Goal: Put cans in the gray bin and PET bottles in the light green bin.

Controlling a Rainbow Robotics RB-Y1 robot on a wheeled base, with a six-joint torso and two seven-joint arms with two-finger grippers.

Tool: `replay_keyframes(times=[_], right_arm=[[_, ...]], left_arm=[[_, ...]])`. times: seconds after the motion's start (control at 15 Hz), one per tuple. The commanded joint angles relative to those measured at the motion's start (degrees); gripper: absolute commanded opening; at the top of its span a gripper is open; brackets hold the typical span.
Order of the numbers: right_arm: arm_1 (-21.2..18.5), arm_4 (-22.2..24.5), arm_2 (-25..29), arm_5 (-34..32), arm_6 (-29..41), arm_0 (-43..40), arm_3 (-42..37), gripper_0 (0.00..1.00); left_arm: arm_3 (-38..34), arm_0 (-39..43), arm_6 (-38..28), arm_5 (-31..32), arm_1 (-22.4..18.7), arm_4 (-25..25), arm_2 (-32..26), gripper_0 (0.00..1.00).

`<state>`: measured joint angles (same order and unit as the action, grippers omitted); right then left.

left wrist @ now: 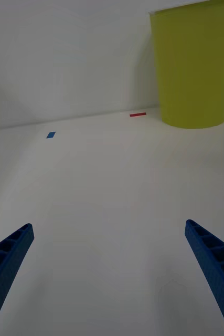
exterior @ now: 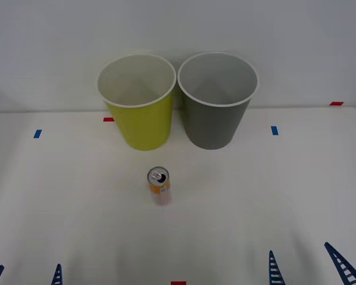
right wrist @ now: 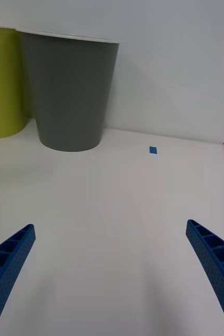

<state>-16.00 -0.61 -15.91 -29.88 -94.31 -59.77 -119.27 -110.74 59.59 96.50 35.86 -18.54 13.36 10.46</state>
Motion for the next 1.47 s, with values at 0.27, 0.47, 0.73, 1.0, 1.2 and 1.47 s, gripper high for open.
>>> replay_keyframes(times=[0.27,0.47,0.73,1.0,1.2,1.47], right_arm=[[0.0,0.0,0.0,0.0,0.0,0.0,0.0,1.0],[0.0,0.0,0.0,0.0,0.0,0.0,0.0,1.0],[0.0,0.0,0.0,0.0,0.0,0.0,0.0,1.0],[0.0,0.0,0.0,0.0,0.0,0.0,0.0,1.0],[0.0,0.0,0.0,0.0,0.0,0.0,0.0,1.0],[0.0,0.0,0.0,0.0,0.0,0.0,0.0,1.0]], left_arm=[[0.0,0.0,0.0,0.0,0.0,0.0,0.0,1.0],[0.0,0.0,0.0,0.0,0.0,0.0,0.0,1.0],[0.0,0.0,0.0,0.0,0.0,0.0,0.0,1.0],[0.0,0.0,0.0,0.0,0.0,0.0,0.0,1.0],[0.0,0.0,0.0,0.0,0.0,0.0,0.0,1.0],[0.0,0.0,0.0,0.0,0.0,0.0,0.0,1.0]])
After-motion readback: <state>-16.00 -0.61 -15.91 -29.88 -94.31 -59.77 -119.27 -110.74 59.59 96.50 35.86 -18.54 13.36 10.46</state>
